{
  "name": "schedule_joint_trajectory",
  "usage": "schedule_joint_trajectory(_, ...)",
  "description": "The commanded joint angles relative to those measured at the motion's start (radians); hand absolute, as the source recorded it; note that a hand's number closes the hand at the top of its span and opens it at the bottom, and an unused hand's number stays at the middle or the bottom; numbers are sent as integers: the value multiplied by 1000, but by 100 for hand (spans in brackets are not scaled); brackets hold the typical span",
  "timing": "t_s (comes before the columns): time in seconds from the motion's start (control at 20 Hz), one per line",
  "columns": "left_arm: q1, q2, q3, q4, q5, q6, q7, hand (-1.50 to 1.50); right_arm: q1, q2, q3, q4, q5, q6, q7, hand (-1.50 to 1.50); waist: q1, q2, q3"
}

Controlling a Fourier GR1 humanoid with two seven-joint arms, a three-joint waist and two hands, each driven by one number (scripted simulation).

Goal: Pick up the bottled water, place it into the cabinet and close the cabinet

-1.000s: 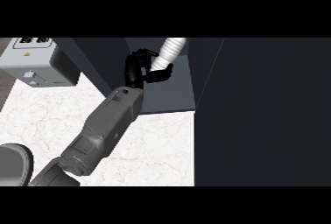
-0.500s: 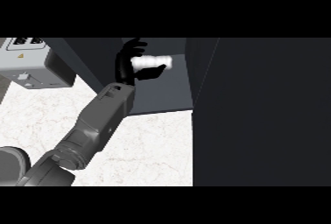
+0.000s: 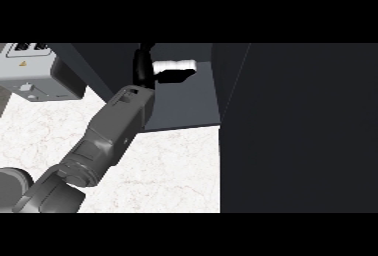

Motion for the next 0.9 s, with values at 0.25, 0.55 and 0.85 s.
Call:
schedule_joint_trajectory(0.25,0,3,82,-83,59,-211,-145,-150,12,8,29,-78,-56,-14,63,-150,32,-9,0)
schedule_joint_trajectory(0.55,17,-24,83,-97,48,-274,-133,-150,69,-6,12,-153,-107,-12,112,-150,64,-28,1)
schedule_joint_trajectory(0.85,86,-58,64,-195,45,-251,-116,-150,80,-7,-24,-163,-124,-26,128,-150,93,-40,2)
